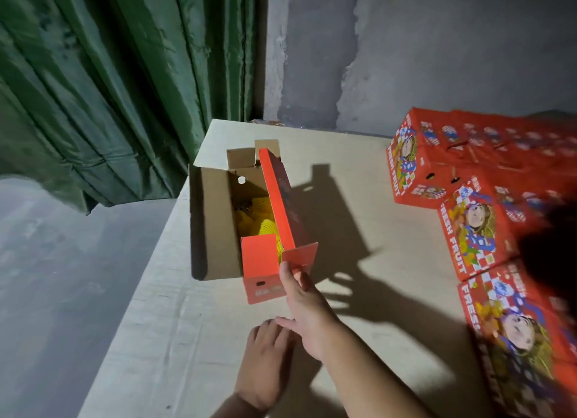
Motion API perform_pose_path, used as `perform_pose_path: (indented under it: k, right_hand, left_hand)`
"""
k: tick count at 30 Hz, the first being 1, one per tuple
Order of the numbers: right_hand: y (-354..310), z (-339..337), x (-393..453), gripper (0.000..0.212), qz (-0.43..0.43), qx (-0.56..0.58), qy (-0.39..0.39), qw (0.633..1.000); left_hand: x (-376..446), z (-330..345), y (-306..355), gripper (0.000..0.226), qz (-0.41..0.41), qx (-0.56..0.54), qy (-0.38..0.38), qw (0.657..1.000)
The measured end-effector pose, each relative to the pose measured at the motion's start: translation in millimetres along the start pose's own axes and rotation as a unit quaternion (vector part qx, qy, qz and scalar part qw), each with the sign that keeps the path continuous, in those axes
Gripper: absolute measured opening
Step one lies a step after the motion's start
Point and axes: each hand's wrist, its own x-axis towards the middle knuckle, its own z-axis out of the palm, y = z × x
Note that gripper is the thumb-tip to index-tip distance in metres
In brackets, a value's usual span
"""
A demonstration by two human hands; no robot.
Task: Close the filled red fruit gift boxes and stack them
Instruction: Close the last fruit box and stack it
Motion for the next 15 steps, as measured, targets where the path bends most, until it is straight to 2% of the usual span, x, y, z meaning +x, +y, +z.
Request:
perform_pose_path:
  k: [1, 2, 3, 4, 5, 7, 8, 10, 12, 15]
  right_hand:
    - [8, -4, -14, 0.05, 0.009, 0.003, -0.011, 1.0]
    - [15, -10, -29, 0.043, 0.02, 0.001, -0.016, 1.0]
    - [23, -16, -42, 0.042, 0.029, -0.003, -0.015, 0.999]
    - [32, -24, -54, 0.045, 0.03, -0.014, -0.01, 0.999]
    - [43, -32, -66, 0.051, 0.029, -0.022, -0.007, 0.999]
    - [65, -49, -91, 0.063, 0.019, -0.037, -0.013, 0.999]
    - [77, -57, -104, 0.066, 0.014, -0.047, -0.01, 0.999]
    - [98, -75, -128, 0.067, 0.01, -0.059, 0.0, 0.998]
    - [118, -95, -151, 0.07, 0.01, -0.068, -0.002, 0.998]
    - [142, -129, -179, 0.063, 0.018, -0.072, -0.024, 0.997]
  left_hand:
    - [-49, -51, -58, 0.037, -0.06, -0.008, -0.047, 0.997]
    - [-99, -91, -87, 0.032, -0.175, -0.062, -0.078, 0.979]
    - [-114, -109, -65, 0.034, -0.216, -0.086, -0.026, 0.972]
    - [-130, -125, -47, 0.038, -0.218, -0.089, 0.032, 0.971]
    - [-143, -144, -31, 0.036, -0.252, -0.116, -0.006, 0.961]
    - [-169, -182, 17, 0.024, -0.194, -0.154, 0.014, 0.969]
    - [-177, -206, 31, 0.022, -0.177, -0.17, 0.05, 0.968]
    - [-181, -254, 44, 0.018, -0.169, -0.128, 0.092, 0.973]
    - [-169, -289, 59, 0.018, -0.143, -0.111, 0.063, 0.982]
    - [-142, -309, 67, 0.025, -0.126, -0.077, -0.005, 0.989]
